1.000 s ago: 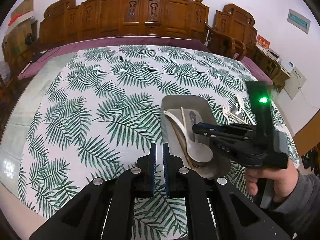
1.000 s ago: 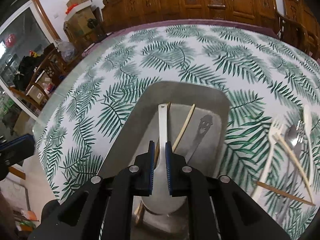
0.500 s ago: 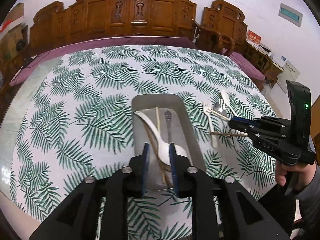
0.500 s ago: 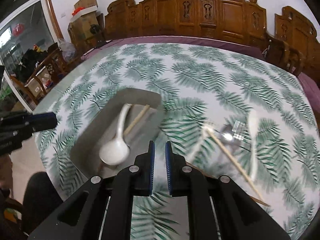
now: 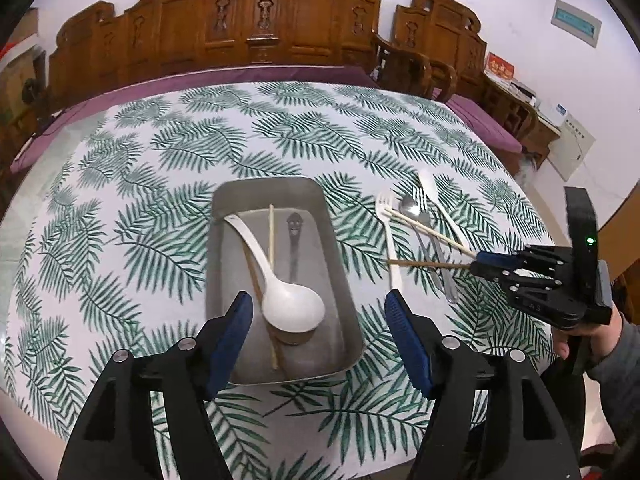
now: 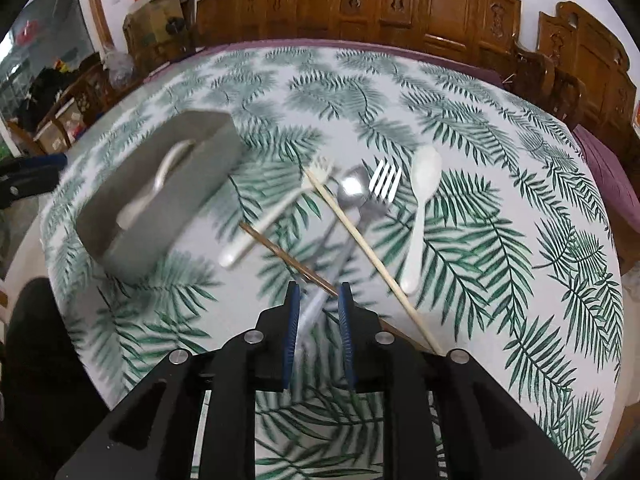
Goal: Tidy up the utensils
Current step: 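Grasp a dark wooden chopstick from the utensil pile with the right tool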
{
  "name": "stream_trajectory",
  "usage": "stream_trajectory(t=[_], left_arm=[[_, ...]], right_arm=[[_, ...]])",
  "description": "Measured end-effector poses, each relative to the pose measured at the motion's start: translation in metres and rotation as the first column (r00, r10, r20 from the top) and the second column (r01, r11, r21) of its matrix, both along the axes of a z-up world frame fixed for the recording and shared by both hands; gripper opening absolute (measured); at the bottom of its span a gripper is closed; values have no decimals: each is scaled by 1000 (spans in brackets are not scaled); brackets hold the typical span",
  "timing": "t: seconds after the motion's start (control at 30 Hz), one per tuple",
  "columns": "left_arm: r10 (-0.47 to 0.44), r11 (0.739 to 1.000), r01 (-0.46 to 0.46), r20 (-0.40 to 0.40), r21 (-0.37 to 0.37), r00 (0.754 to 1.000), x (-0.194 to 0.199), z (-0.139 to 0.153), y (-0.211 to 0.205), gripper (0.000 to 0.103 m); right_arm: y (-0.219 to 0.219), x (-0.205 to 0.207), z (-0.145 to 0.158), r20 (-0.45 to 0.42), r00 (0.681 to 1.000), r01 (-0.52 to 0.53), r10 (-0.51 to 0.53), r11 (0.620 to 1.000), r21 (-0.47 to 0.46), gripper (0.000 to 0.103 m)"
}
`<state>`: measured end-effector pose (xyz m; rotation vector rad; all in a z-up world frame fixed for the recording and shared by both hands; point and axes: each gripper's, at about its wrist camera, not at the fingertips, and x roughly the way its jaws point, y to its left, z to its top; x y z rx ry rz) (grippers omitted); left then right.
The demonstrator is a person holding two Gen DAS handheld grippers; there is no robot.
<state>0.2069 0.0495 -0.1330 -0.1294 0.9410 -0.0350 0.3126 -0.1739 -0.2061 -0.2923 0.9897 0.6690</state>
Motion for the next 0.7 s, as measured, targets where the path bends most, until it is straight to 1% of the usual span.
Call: stream_trajectory(t=[0.2, 0.3, 0.4, 0.43, 0.6, 0.7], left_arm=[[-30, 999, 30, -11, 13, 999, 1, -3, -17, 65], [-35, 999, 35, -14, 17, 999, 0, -3, -21, 65], [-38, 999, 38, -17, 20, 999, 0, -3, -23, 65], [-39, 999, 39, -19, 21, 999, -1, -3, -24, 65], [-47, 998, 48, -27, 27, 999, 0, -4, -28, 65], [-52, 998, 53, -30, 29, 998, 2, -5, -31, 65]], right_arm=[[-4, 11, -13, -8, 1000, -27, 27, 999, -34, 22], [-4, 19, -20, -43, 998, -49, 47, 998, -32, 22], [-2, 20, -25, -43, 996, -77, 75, 995, -56, 23], [0, 21, -27, -57, 995, -86, 83, 994, -62, 24], [4, 16, -28, -34, 991, -136, 133, 985, -107, 24], [7, 15, -29, -26, 988, -156, 154, 980, -124, 23]])
